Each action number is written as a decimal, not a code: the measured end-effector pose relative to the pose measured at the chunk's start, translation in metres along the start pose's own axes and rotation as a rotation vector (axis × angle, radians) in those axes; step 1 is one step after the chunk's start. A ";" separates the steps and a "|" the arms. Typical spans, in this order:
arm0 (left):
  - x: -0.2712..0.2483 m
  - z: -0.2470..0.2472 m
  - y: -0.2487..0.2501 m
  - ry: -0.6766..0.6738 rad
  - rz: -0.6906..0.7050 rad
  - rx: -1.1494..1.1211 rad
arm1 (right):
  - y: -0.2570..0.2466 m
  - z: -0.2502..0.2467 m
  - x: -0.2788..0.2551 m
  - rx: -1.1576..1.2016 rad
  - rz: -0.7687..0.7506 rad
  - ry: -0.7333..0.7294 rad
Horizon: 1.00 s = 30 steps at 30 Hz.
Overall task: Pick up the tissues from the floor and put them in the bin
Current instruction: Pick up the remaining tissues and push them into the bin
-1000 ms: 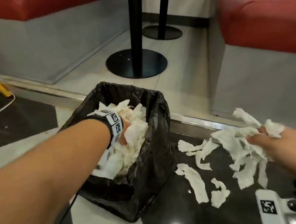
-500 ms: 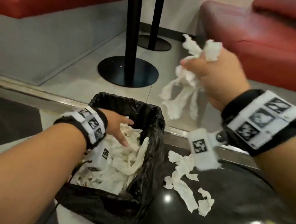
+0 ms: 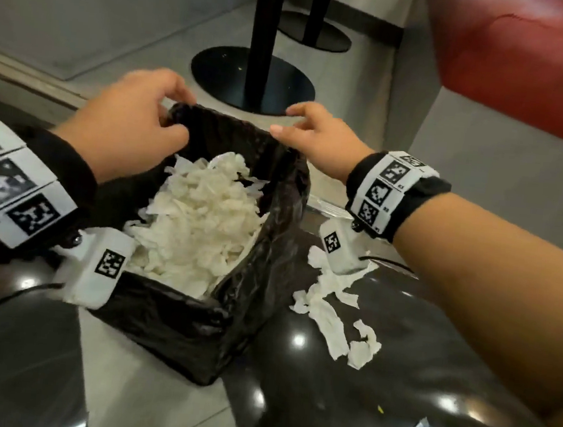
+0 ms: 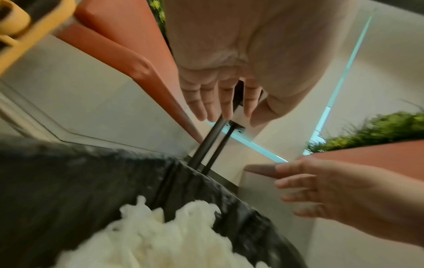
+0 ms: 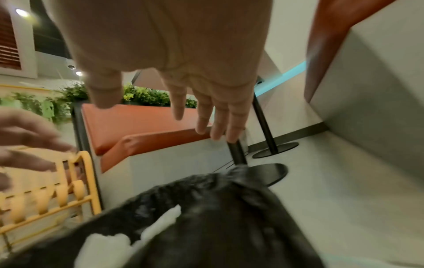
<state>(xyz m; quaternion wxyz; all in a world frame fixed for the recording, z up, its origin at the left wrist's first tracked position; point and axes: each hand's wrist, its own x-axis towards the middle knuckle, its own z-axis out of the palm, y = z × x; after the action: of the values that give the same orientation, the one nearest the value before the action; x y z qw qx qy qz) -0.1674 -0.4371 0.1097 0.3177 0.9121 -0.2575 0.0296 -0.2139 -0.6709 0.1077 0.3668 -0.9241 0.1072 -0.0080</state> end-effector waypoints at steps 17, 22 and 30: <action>-0.096 0.365 0.092 -0.837 -0.068 0.362 | 0.313 -0.009 -0.121 -0.188 0.310 -0.267; -0.120 0.399 0.057 -0.879 -0.068 0.415 | 0.333 0.024 -0.155 -0.339 0.251 -0.551; -0.136 0.376 0.046 -0.751 -0.036 0.226 | 0.340 0.064 -0.146 -0.493 0.147 -0.642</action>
<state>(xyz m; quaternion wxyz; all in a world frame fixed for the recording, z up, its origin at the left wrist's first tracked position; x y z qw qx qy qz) -0.3493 -0.6299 -0.1929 0.0996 0.8932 -0.3346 -0.2835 -0.4156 -0.8388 -0.1605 0.1488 -0.9297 0.0518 0.3328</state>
